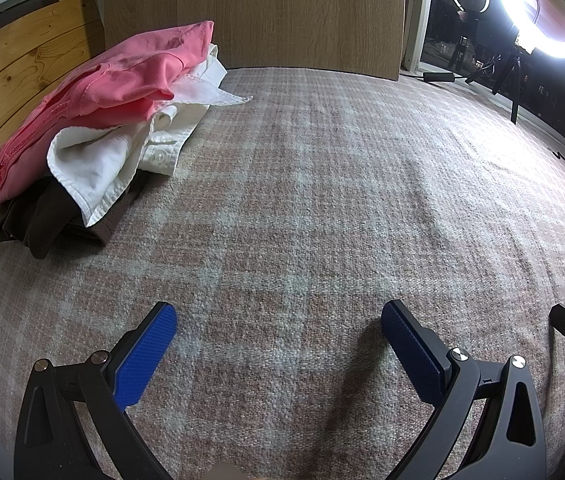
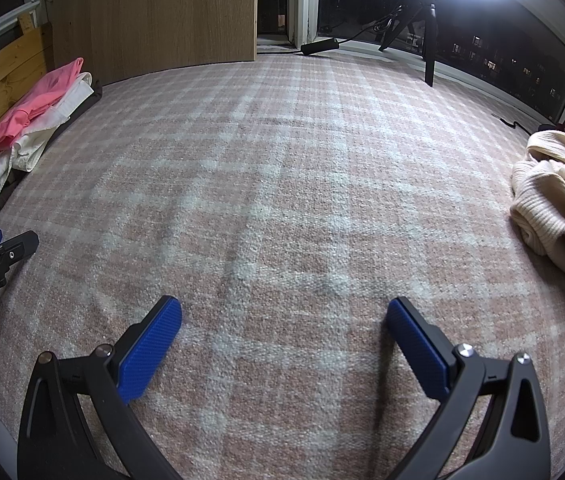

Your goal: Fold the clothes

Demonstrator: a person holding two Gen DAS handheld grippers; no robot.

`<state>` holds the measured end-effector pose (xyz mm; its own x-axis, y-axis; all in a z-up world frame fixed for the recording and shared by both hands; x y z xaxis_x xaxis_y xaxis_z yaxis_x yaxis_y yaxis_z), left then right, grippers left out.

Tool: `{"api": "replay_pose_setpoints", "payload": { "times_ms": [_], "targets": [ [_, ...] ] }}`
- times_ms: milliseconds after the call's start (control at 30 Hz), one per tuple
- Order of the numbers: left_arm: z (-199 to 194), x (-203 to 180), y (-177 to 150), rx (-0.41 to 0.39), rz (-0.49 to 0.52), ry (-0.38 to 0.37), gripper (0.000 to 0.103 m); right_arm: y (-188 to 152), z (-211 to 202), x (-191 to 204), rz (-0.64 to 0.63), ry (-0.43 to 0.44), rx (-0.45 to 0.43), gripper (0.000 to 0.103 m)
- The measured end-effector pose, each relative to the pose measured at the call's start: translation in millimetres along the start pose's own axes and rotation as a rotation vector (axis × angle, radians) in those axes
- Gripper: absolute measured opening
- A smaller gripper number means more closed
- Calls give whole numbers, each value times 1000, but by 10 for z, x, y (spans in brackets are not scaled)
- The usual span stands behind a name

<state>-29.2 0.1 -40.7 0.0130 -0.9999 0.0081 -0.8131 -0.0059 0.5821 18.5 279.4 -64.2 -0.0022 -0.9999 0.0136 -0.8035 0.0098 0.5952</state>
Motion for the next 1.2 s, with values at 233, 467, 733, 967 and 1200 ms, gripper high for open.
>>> {"api": "replay_pose_setpoints", "payload": {
  "times_ms": [233,467,733,967,1200],
  "targets": [
    [5,8,3,0,0,0,103,0,0,0,0,0,0,103],
    [2,3,-1,0,0,0,103,14,11,7,-10,8,0,103],
    [-7,-12,-7,0,0,0,103,76,8,16,4,-5,1,103],
    [2,2,13,26,12,-18,102,59,34,32,20,-16,28,103],
    [-258,30,43,76,2,-78,98,-60,-295,15,82,-98,101,103]
  ]
}}
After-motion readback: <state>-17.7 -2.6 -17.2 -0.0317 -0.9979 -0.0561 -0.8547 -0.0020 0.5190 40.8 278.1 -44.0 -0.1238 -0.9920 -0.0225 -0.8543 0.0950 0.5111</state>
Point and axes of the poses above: each gripper's, at about its wrist camera, not at the fingertips, and z roughly the way its jaws point, x to its left, y to its top, the point moved 5 cm from there along z, roughly the way its jaws point, and after that the axes turned 1 degree about y, right-handed, at the moved point
